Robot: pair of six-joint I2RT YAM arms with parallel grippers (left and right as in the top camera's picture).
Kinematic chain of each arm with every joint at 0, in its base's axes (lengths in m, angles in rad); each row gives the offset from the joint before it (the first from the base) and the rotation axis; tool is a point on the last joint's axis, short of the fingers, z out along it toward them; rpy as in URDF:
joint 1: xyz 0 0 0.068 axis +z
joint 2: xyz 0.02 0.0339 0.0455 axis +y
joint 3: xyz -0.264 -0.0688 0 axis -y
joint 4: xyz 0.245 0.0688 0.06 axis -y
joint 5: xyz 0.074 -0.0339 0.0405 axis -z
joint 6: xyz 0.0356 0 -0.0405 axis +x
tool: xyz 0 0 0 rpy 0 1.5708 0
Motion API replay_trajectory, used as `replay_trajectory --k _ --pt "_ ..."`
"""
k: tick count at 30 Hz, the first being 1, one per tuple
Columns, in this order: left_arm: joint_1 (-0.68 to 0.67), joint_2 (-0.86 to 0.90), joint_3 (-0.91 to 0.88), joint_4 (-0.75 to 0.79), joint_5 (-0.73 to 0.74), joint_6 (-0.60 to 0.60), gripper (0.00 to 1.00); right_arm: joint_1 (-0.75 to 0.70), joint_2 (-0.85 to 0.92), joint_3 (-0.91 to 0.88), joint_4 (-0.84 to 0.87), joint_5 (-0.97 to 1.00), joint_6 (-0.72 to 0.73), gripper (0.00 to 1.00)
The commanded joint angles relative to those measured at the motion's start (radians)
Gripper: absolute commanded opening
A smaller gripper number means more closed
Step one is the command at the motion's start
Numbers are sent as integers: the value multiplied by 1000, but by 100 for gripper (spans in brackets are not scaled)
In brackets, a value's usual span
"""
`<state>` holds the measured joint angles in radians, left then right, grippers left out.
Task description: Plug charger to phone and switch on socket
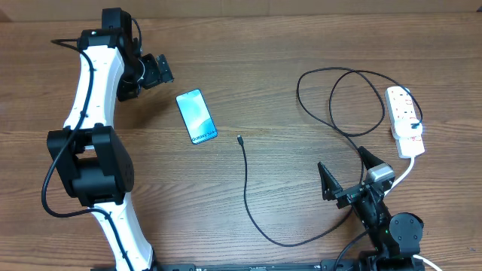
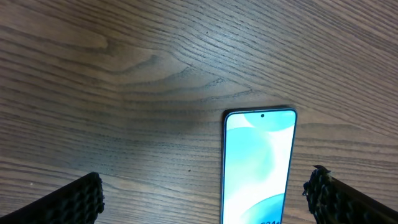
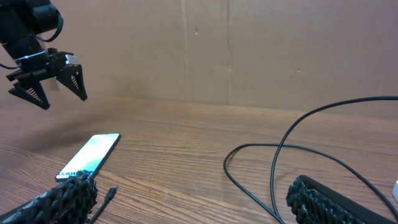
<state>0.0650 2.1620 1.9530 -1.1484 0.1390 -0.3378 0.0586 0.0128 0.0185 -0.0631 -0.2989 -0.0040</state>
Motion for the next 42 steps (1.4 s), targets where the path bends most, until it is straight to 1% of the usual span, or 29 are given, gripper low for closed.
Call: replay_trajectory --k 1,42 --pt "-13 -7 8 1 8 1 100 -6 -8 -11 5 10 -4 100" --pt "-13 -7 8 1 8 1 100 -6 -8 -11 5 10 -4 100"
